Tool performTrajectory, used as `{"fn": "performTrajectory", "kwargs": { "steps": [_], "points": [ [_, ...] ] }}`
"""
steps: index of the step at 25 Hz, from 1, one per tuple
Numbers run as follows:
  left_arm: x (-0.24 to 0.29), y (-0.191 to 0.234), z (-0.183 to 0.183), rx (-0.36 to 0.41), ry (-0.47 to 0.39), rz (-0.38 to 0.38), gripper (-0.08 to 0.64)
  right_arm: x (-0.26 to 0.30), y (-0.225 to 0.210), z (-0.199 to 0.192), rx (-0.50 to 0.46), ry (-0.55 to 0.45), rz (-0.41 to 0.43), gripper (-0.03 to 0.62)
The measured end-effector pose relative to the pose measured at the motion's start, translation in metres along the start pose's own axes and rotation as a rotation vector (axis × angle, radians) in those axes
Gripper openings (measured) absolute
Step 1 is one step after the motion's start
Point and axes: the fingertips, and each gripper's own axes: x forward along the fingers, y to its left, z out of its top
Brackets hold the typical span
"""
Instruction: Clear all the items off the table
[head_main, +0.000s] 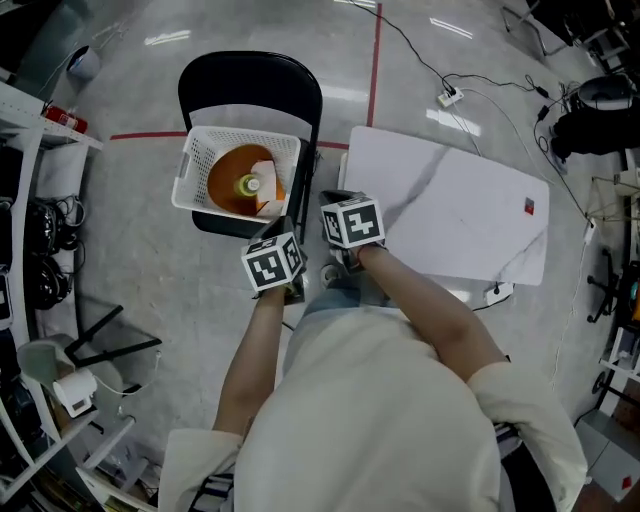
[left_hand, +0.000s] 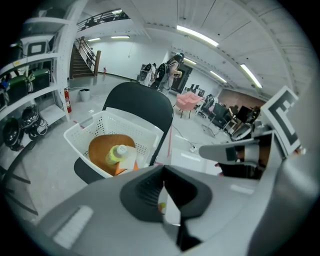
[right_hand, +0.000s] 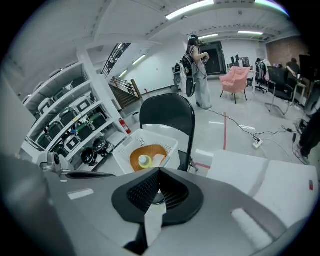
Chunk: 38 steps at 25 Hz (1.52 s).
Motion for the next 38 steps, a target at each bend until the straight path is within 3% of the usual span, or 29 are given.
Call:
{"fn": "performTrajectory", "kwargs": {
  "steps": [15,21,28,38],
  "points": [
    [0.021,-0.095,-0.011,0.241,0.083,-0.187,0.009,-0.074,-0.079,-0.043,0.191,-0.099,-0.139,-0.002],
    [0.024,-0.129,-0.014,0.284,0.095,-0.246,0.009,-0.106,-0.099,-0.066,0.218,-0.121,-0.174,-0.002],
    [0.028,-0.163,-0.02,0.302,0.093,-0.255,0.009,-0.133,-0.131,-0.083,0.256,-0.139,-0.187,-0.002],
    [0.046,-0.206,-0.023,0.294,0.083,-0.203,0.009,-0.145,-0.187,-0.076,0.24,-0.15,-0.155,-0.002]
  ]
}}
